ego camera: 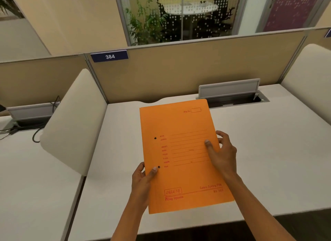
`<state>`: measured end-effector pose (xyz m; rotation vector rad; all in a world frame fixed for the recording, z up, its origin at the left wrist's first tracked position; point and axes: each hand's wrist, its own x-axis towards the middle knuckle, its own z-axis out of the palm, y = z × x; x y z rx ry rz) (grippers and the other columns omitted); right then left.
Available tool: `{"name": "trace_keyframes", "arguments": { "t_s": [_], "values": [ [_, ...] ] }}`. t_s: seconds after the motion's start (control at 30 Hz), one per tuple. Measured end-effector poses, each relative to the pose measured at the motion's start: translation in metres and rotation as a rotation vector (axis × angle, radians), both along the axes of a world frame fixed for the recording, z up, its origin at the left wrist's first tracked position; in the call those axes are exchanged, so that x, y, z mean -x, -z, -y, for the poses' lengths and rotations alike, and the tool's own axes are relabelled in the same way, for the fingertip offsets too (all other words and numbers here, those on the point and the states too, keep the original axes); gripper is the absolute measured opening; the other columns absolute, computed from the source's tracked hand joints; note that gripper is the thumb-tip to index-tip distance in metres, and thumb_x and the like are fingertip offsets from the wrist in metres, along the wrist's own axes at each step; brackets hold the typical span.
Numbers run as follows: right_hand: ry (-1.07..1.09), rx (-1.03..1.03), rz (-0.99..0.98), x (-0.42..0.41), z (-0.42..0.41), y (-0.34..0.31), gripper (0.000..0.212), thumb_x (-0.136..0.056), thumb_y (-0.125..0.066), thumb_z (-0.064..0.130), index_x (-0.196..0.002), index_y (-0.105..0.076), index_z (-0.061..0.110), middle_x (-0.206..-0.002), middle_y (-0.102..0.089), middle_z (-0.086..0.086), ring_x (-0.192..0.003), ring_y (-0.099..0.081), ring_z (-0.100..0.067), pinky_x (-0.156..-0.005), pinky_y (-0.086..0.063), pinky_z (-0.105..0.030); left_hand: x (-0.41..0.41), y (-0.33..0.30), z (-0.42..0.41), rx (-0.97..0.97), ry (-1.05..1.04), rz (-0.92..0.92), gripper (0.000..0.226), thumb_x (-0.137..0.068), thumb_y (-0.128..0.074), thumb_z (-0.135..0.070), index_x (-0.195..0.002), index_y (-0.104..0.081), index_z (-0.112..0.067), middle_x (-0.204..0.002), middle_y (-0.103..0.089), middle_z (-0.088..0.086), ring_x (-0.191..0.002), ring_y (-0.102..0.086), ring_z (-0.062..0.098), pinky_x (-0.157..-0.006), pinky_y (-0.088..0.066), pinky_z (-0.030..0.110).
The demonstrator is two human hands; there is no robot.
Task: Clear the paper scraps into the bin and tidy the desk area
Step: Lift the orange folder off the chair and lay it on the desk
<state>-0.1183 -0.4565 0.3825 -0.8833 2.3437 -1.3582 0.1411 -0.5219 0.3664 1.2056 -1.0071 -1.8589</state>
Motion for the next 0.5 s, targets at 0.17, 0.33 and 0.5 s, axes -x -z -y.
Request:
{"name": "trace_keyframes", "arguments": {
  "t_s": [0.17, 0.33, 0.5],
  "values": [
    [-0.048, 0.032, 0.05, 0.053, 0.053, 0.006, 0.059, -0.089, -0.068, 0.048, -0.139, -0.044, 0.028, -0.13, -0.063, -0.007, -0.093, -0.058, -0.016, -0.077, -0.052, -0.036, 0.048, 0.005, 0.047, 0.003, -0.046, 0.055, 0.043, -0.081, -0.074, -0.03, -0.121, -0.06, -0.021, -0.107, -0.078, 0.003, -0.091, -0.076, 0.034, -0.067, -0.063, 0.05],
    [-0.129, 0.018, 0.167, 0.103, 0.091, 0.006, 0.066, -0.081, -0.075, 0.048, -0.137, -0.044, 0.031, -0.118, -0.056, 0.005, -0.099, -0.057, -0.016, -0.081, -0.053, -0.039, 0.09, 0.004, 0.088, 0.018, -0.079, 0.1, 0.045, -0.081, -0.075, -0.033, -0.123, -0.061, -0.022, -0.111, -0.077, 0.005, -0.092, -0.076, 0.034, -0.074, -0.062, 0.057],
    [-0.315, -0.031, 0.389, 0.138, 0.115, 0.003, 0.044, -0.072, -0.075, 0.057, -0.109, -0.056, 0.041, -0.11, -0.069, 0.01, -0.083, -0.073, -0.012, -0.056, -0.056, -0.02, 0.117, 0.001, 0.125, 0.036, -0.103, 0.12, 0.045, -0.082, -0.075, -0.031, -0.124, -0.061, -0.019, -0.113, -0.076, 0.006, -0.094, -0.076, 0.033, -0.079, -0.061, 0.059]
  ]
}}
